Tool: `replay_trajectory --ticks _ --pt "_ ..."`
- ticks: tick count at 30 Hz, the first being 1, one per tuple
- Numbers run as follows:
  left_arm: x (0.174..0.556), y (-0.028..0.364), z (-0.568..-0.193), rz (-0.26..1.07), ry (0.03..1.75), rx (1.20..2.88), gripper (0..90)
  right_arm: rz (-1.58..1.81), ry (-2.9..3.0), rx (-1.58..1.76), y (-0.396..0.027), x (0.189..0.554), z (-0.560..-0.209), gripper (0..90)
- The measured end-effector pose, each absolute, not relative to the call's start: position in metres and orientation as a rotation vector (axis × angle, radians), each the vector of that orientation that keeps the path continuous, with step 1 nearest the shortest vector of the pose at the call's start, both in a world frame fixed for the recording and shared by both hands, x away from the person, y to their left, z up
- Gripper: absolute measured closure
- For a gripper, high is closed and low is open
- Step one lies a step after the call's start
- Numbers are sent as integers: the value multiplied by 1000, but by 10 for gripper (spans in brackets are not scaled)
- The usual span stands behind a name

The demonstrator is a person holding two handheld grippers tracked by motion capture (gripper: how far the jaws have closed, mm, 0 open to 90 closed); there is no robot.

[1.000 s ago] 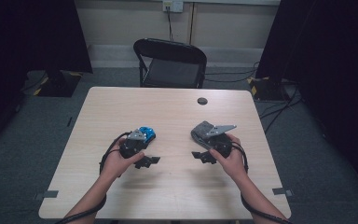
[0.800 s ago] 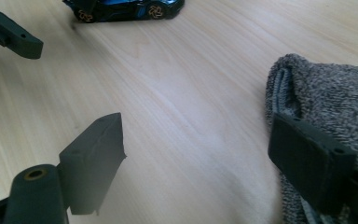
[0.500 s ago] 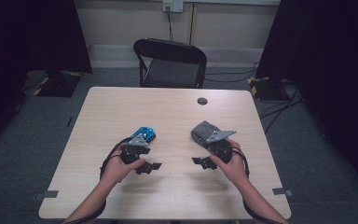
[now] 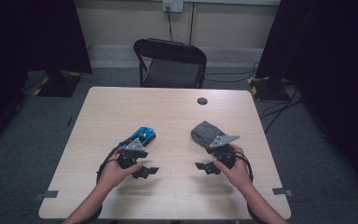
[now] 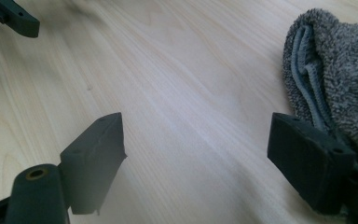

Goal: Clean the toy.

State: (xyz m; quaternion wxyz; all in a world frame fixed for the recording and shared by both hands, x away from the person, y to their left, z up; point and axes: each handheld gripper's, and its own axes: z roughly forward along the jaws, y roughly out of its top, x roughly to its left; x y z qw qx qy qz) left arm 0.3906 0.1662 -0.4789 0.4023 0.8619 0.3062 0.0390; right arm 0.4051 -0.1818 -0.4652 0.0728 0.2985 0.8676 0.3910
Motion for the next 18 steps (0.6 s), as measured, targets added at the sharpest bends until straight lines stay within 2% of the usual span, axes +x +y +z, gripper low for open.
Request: replay_trajectory --ticks 18 --pt "377 181 -485 82 750 2198 166 1148 2634 891 -190 394 -475 187"
